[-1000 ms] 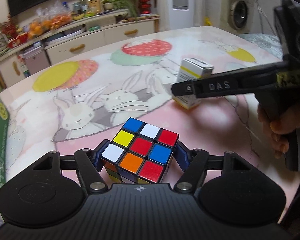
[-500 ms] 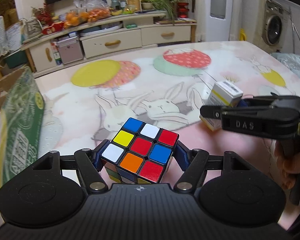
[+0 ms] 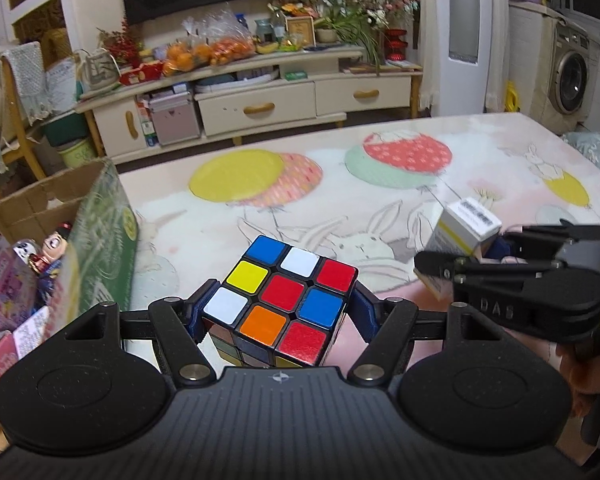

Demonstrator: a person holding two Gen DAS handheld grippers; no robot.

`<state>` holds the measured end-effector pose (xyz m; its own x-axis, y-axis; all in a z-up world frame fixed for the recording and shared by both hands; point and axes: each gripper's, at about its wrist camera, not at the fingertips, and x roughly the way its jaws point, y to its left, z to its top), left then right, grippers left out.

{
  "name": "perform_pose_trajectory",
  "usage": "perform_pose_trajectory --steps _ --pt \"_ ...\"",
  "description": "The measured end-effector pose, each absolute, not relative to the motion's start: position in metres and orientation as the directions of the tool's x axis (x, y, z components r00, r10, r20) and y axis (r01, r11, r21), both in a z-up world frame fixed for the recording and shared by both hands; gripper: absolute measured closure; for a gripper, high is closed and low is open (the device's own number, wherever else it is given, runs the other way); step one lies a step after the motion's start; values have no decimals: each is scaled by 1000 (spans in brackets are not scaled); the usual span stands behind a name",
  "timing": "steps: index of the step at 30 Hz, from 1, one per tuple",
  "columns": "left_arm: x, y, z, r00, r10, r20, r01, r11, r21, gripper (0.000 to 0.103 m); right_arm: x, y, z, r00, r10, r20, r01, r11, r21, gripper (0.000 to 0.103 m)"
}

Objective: Organize rigid objects
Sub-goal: 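Carry the Rubik's cube and carton over the cardboard box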

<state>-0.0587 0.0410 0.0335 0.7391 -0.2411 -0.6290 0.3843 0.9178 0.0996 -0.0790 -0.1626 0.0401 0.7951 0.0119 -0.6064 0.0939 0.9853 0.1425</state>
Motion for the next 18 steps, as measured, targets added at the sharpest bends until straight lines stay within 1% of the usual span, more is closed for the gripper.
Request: perform_pose_trajectory --steps 18 --pt "-62 63 53 814 -217 -539 302 950 73 19 -81 -118 67 825 62 -562 4 993 116 69"
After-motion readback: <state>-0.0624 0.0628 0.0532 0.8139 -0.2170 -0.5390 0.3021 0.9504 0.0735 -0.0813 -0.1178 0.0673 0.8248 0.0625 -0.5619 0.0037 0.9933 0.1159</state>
